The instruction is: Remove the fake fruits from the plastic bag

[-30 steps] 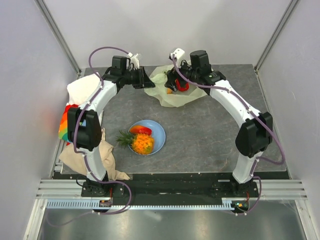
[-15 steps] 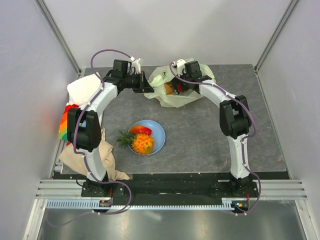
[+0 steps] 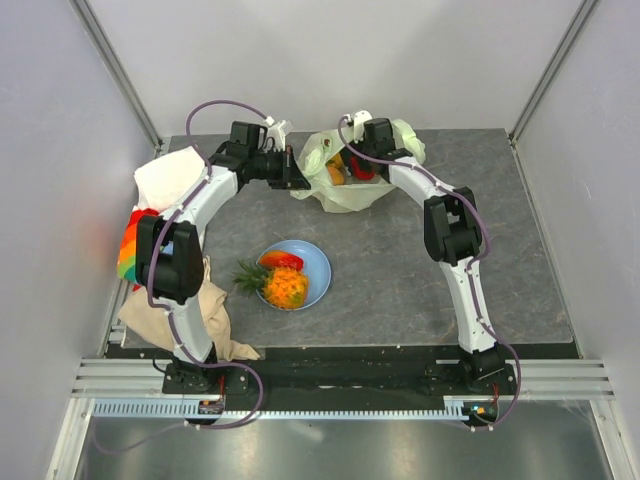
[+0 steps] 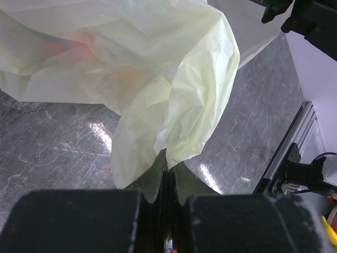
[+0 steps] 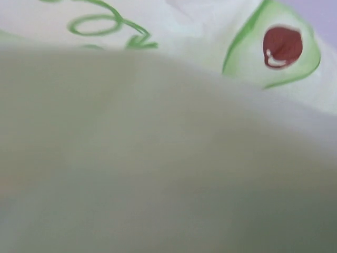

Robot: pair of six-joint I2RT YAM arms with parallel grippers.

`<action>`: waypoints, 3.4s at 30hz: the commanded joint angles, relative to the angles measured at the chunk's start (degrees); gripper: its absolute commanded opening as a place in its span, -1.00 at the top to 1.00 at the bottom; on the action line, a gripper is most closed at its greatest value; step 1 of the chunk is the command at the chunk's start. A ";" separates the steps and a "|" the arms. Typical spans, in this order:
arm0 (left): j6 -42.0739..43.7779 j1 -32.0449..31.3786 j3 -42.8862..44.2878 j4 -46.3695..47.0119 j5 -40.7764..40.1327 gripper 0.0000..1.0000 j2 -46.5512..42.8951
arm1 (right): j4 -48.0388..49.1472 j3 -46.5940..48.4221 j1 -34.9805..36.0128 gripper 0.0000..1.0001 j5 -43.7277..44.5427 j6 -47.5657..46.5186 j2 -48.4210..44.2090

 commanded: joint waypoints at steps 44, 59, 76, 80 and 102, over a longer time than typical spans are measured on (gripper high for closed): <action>-0.68 -0.81 11.83 0.44 -3.41 0.97 -1.13 | -18.29 -46.26 12.57 -0.08 -41.45 -20.50 -51.87; -2.98 2.00 6.12 2.02 -2.17 0.97 -5.96 | 3.57 -49.85 15.13 -0.03 -34.25 22.14 -37.96; -3.33 2.35 5.23 2.81 -1.46 0.97 -4.73 | 6.82 -41.50 16.36 -0.09 -31.16 18.09 -24.16; -2.80 2.35 5.58 2.72 -1.46 0.97 -4.20 | 9.20 -42.64 17.15 -0.14 -33.10 18.35 -24.33; -1.83 2.35 4.44 3.08 -1.38 0.97 -4.56 | 8.59 -42.20 19.78 -0.57 -38.90 9.40 -25.39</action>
